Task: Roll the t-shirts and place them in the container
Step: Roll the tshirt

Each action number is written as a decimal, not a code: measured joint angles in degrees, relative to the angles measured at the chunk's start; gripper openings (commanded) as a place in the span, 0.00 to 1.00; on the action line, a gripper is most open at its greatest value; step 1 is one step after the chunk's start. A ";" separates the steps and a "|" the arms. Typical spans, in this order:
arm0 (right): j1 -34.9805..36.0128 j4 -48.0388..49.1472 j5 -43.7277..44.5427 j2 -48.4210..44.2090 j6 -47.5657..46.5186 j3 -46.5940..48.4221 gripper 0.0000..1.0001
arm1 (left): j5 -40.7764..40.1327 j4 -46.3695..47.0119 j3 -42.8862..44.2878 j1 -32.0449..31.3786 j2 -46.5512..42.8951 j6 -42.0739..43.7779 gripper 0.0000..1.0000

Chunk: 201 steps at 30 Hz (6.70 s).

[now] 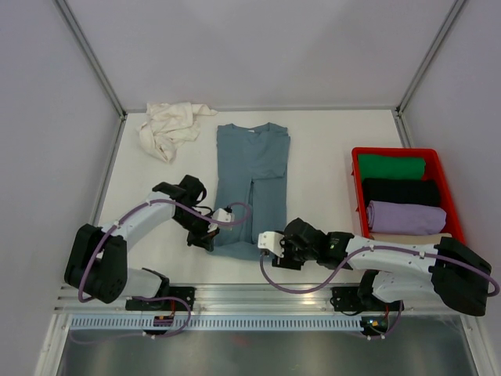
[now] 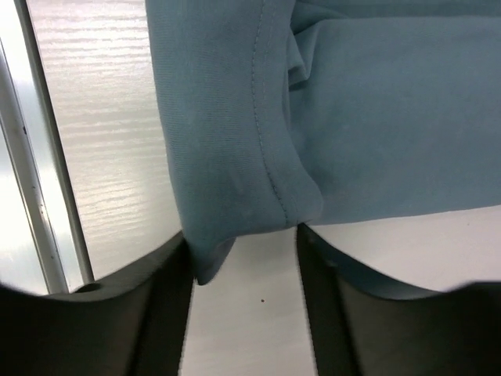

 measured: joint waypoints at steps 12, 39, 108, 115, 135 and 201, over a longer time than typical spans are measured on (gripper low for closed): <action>-0.04 -1.68 -3.87 -0.04 3.32 5.18 0.27 | -0.02 -0.07 1.36 0.59 2.51 -0.04 0.02; -20.37 -9.22 -19.37 15.47 8.13 14.19 0.14 | 2.47 -0.39 12.41 7.65 20.22 -3.56 0.24; -21.77 25.92 -11.63 16.41 46.95 -0.22 0.00 | -30.80 27.63 -6.58 -22.91 -0.83 -22.05 0.71; -21.77 25.66 -10.88 14.51 45.92 -0.28 0.03 | -33.00 32.41 -9.27 -25.38 -0.87 -21.81 0.54; -18.67 7.96 -9.38 -13.75 6.78 0.63 0.92 | -25.46 28.37 -5.29 -20.39 -2.80 -20.46 0.12; -24.41 -9.66 -30.18 17.77 1.75 17.68 0.00 | -3.80 13.29 0.74 -2.51 4.15 -15.45 0.11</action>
